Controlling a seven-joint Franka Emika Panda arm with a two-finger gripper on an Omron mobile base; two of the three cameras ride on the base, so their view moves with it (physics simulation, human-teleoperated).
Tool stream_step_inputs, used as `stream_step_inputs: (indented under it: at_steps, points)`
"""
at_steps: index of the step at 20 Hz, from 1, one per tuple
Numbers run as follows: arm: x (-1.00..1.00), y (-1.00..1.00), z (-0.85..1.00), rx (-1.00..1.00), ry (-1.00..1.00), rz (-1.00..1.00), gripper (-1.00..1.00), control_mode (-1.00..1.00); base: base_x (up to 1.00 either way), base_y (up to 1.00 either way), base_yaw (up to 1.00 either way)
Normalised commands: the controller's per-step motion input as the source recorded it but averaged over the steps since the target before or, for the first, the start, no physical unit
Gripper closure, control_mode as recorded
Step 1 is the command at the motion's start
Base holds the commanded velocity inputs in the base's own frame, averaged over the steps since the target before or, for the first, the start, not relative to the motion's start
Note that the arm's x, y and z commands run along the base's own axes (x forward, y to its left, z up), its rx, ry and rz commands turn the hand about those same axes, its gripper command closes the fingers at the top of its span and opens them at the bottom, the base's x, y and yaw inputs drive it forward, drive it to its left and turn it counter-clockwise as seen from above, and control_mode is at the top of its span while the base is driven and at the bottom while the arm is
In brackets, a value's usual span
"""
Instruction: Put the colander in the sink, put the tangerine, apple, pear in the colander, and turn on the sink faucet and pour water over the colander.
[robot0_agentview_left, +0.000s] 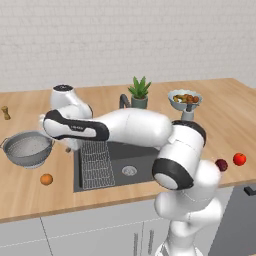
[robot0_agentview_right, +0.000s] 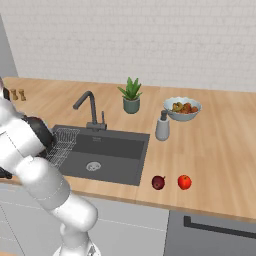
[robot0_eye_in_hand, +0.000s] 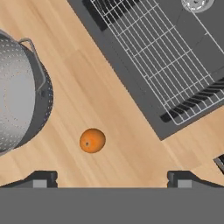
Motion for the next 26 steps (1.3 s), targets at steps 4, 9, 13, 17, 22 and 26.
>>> stream_step_inputs:
  at_steps: [4,9,13,17,22,26]
  points:
    - [0.06,0.40,-0.17,0.00,0.01,-0.05,-1.00,-1.00,0.00,0.00,0.00]
    - [0.01,0.28,-0.20,0.00,0.00,-0.05,-1.00,-1.00,0.00,0.00,0.00]
    - [0.16,0.13,-0.22,0.00,0.00,-0.07,-1.00,-1.00,0.00,0.00,0.00]
    - [0.28,0.09,-0.16,0.00,0.00,-0.07,-1.00,-1.00,0.00,0.00,0.00]
    - [0.29,0.03,-0.11,0.00,0.00,-0.08,-1.00,-1.00,0.00,0.00,0.00]
    - [0.11,0.00,-0.16,-0.01,0.00,-0.07,-1.00,-1.00,0.00,0.00,0.00]
